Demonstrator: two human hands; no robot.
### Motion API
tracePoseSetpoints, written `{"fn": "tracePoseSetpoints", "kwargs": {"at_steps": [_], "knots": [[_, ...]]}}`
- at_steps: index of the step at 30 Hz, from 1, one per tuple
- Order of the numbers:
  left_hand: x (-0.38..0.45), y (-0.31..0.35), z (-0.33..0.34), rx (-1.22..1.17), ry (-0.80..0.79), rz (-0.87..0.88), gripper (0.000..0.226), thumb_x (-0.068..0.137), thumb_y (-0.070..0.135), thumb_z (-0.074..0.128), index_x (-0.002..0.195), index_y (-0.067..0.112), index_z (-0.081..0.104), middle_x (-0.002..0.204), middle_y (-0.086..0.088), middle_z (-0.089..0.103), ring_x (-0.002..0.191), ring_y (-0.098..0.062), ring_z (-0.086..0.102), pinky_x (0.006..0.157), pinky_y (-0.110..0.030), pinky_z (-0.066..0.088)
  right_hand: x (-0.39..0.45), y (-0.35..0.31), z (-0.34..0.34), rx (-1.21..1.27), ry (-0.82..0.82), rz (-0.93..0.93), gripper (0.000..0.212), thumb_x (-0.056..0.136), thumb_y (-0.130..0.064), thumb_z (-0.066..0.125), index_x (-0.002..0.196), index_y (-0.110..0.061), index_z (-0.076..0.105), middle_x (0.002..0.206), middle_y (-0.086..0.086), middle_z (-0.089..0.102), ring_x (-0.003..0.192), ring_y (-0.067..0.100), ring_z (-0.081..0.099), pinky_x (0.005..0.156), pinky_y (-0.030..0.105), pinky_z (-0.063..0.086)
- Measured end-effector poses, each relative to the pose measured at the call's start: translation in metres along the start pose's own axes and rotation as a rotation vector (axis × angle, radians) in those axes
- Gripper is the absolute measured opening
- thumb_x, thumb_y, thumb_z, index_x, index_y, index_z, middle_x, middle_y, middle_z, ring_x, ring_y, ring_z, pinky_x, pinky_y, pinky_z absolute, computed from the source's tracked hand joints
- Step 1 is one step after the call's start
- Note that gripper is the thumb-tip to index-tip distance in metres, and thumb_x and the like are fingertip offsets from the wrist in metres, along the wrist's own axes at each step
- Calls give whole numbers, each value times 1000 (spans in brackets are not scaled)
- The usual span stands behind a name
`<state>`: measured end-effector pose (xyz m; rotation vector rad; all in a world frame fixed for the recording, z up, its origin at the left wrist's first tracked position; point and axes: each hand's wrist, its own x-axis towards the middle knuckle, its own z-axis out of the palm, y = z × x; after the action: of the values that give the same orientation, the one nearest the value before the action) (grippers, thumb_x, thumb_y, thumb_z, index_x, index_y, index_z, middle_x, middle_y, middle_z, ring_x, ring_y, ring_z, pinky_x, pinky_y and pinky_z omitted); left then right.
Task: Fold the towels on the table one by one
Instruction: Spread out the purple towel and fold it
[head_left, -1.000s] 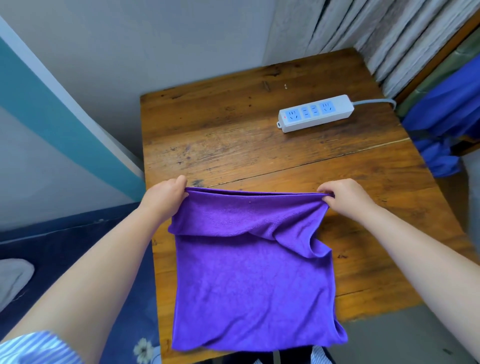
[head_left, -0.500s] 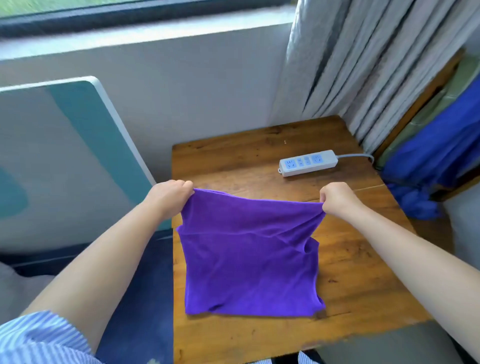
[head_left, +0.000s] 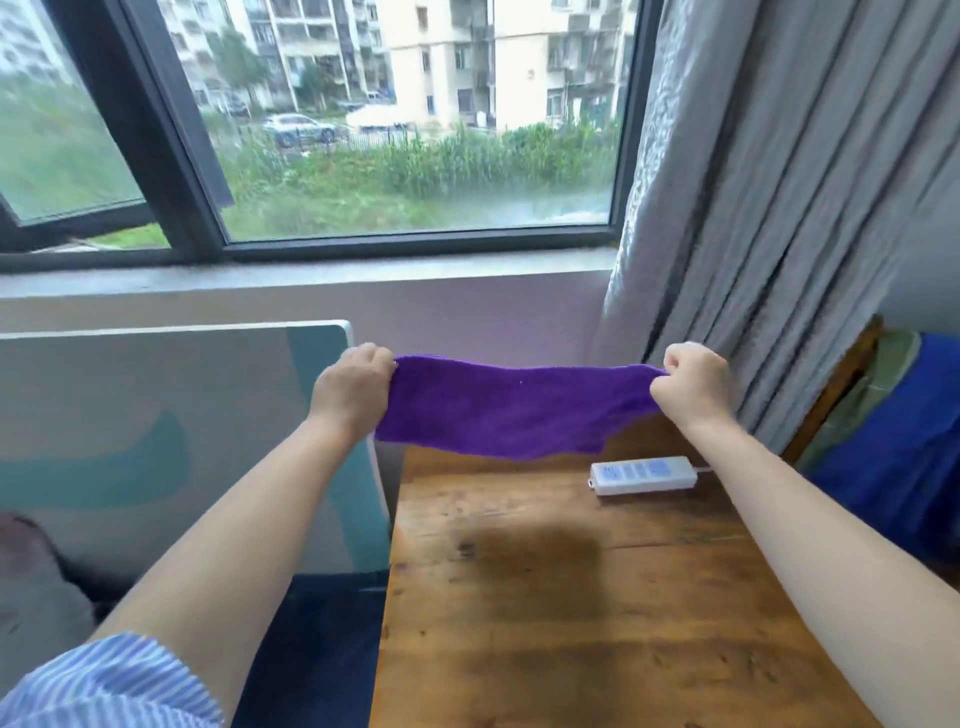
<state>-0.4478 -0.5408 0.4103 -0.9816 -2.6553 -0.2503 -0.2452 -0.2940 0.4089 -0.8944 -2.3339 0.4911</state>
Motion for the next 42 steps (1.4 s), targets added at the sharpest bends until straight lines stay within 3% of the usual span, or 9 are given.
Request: {"fn": "tracePoseSetpoints", "kwargs": {"at_steps": [2,6,10,18,22,25,31,34,42], "knots": [[-1,0,-7,49,-32,-8,26,96,10,31,112,2,50,118,-15,52,114,-29,47,86,-40,42,0,-5,-1,-63,-77,-26,13,53,-12,31,45,-16,21,55,5,29,68,30,38,58,29,18],[2,-13,-20,-92,228,-41,21,93,7,40,104,-3,55,106,-22,58,100,-36,55,74,-44,43,17,-1,-14,126,146,-66,15,43,-7,27,46,-18,17,51,0,24,65,25,32,56,32,3],[11,-17,-20,25,31,-66,26,98,12,29,114,4,48,116,-13,59,105,-31,59,76,-38,46,19,-9,-11,-104,-183,-61,7,45,-13,29,46,-16,23,51,-1,27,66,25,35,44,31,13],[6,-33,-2,-190,-83,-120,30,98,15,35,99,-6,54,107,-24,58,99,-38,55,83,-40,42,11,-8,10,-56,-198,60,39,67,12,48,47,-14,26,50,1,33,67,25,37,45,23,18],[7,-39,10,-474,-145,-222,20,94,7,42,87,-3,59,77,-22,61,50,-19,65,58,-25,52,5,-7,20,26,-307,94,39,66,12,55,47,-14,32,51,-1,38,66,21,40,44,20,25],[8,-48,18,-583,-188,-278,16,93,3,46,90,-1,62,79,-14,59,30,3,53,42,-5,41,0,-4,25,88,-422,113,35,66,8,60,48,-16,41,54,-2,43,63,19,40,48,22,29],[6,-63,14,-369,-233,-216,18,87,1,51,94,0,68,91,-19,69,79,-26,65,75,-26,50,-5,0,27,248,-530,183,32,69,14,56,52,-12,47,54,4,49,51,12,47,43,16,44],[4,-65,12,-174,-267,-190,20,88,12,55,101,11,70,104,-11,69,100,-28,60,83,-33,47,1,0,29,128,-520,147,33,67,11,61,51,-13,46,54,2,47,56,15,44,47,20,35],[26,-44,27,67,-271,-266,31,83,-5,43,103,4,65,110,-17,61,102,-35,57,74,-34,46,33,-19,60,-232,-327,137,27,77,3,49,94,-6,68,109,16,63,104,32,57,82,30,46]]}}
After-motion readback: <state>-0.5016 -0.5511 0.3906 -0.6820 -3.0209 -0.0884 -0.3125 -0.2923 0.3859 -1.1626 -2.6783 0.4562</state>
